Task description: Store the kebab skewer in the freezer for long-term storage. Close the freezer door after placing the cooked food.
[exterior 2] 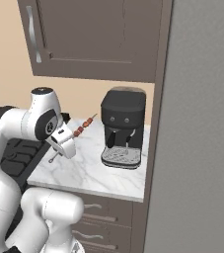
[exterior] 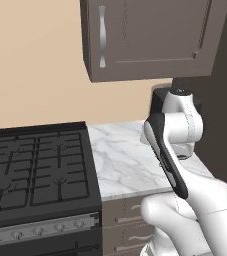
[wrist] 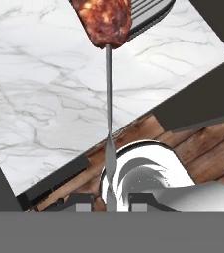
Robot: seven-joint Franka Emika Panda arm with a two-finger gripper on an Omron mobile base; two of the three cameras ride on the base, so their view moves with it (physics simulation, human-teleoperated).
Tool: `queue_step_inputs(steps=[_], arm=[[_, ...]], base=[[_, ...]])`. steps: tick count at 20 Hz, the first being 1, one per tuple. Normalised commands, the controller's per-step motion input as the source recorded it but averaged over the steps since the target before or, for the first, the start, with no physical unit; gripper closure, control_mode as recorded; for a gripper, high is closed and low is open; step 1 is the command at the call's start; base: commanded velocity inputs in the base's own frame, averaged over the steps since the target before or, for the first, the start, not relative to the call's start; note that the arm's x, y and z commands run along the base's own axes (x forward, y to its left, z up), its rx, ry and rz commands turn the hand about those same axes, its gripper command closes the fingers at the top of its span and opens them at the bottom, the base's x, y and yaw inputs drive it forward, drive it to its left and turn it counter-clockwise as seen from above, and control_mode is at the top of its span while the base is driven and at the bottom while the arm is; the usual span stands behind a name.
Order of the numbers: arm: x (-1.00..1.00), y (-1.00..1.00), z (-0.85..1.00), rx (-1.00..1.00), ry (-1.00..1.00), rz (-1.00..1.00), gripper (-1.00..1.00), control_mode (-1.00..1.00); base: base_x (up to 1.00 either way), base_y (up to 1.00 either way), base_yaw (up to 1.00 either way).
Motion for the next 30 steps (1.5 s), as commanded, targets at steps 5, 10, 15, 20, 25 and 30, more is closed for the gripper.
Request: queue_step_inputs(steps=[5, 10, 15, 20, 25, 30], arm=[[0.0, 0.0, 0.0, 0.0, 0.0, 0.0, 1.0, -1.0], [0.0, 0.0, 0.0, 0.0, 0.0, 0.0, 1.0, -1.0], [0.0, 0.0, 0.0, 0.0, 0.0, 0.0, 1.0, 1.0], [0.0, 0.0, 0.0, 0.0, 0.0, 0.0, 1.0, 1.0], [0.0, 0.0, 0.0, 0.0, 0.0, 0.0, 1.0, 1.0], [0.0, 0.0, 0.0, 0.0, 0.0, 0.0, 1.0, 1.0]], base=[[0.0, 0.0, 0.0], [0.0, 0.0, 0.0], [-0.14, 0.0, 0.0], [-0.35, 0.0, 0.0], [-0.33, 0.0, 0.0], [-0.41, 0.0, -0.02]])
